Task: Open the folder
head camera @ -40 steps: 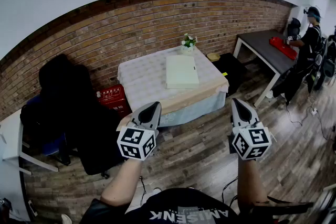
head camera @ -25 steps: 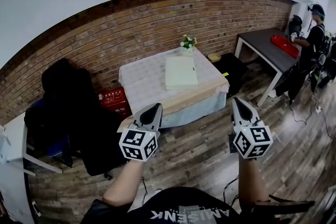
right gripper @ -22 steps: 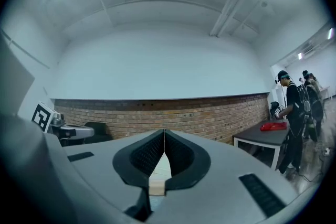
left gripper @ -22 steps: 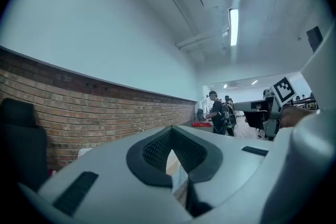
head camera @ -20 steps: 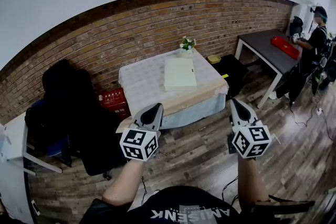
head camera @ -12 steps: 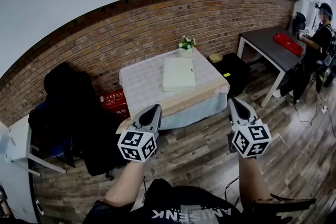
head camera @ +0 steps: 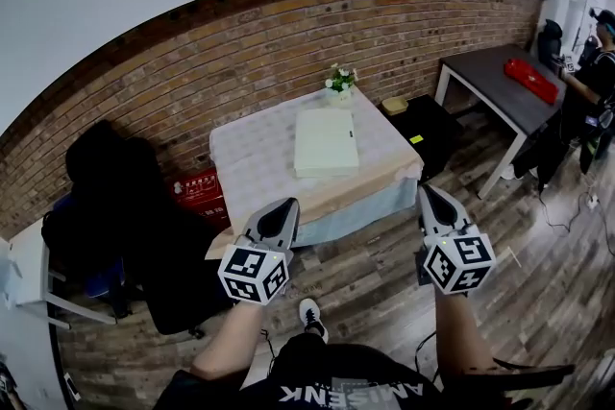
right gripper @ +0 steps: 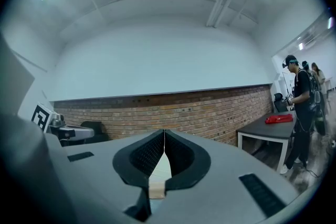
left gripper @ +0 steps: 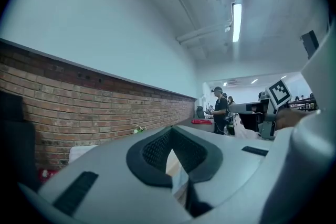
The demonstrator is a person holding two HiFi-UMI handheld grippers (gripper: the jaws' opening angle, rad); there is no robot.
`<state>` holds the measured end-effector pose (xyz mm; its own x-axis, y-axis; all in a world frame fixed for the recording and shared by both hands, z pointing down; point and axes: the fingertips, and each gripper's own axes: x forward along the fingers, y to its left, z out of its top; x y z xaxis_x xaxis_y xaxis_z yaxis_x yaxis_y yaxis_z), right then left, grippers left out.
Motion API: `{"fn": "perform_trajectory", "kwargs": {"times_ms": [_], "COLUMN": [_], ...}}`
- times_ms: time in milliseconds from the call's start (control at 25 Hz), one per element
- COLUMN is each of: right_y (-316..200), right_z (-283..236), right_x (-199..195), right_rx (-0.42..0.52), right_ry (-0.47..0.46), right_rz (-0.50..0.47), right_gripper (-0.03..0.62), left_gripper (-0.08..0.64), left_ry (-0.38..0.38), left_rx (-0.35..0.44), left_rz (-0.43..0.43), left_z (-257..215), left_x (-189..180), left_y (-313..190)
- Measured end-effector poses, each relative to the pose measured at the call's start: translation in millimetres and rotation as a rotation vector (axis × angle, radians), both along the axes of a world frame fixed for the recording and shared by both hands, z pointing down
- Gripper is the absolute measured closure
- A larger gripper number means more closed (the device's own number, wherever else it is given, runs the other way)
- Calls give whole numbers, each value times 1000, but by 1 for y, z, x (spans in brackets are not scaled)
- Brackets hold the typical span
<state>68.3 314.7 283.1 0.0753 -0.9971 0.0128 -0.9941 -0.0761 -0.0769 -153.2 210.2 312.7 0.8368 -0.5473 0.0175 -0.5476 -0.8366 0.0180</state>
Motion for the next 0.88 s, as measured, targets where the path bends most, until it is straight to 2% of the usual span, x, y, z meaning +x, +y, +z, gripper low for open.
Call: {"fn": "perform_trajectory", "kwargs": {"times_ms": [160, 480, 880], "right_y": [-40, -120, -216], "right_z": [-1, 2, 7], "right_x": [5, 12, 12], "right_rx": [-14, -46, -63], "right_ry": [15, 28, 31], "right_rz": [-4, -9, 28], "right_gripper": [551, 552, 551], "left_gripper": [548, 548, 548], "left_ry": [5, 0, -3], "left_rx": [14, -9, -22], "left_rz": [-5, 54, 85], "left_z": [1, 10, 24], "left_x": [10, 35, 25], "left_y": [-45, -122, -220]}}
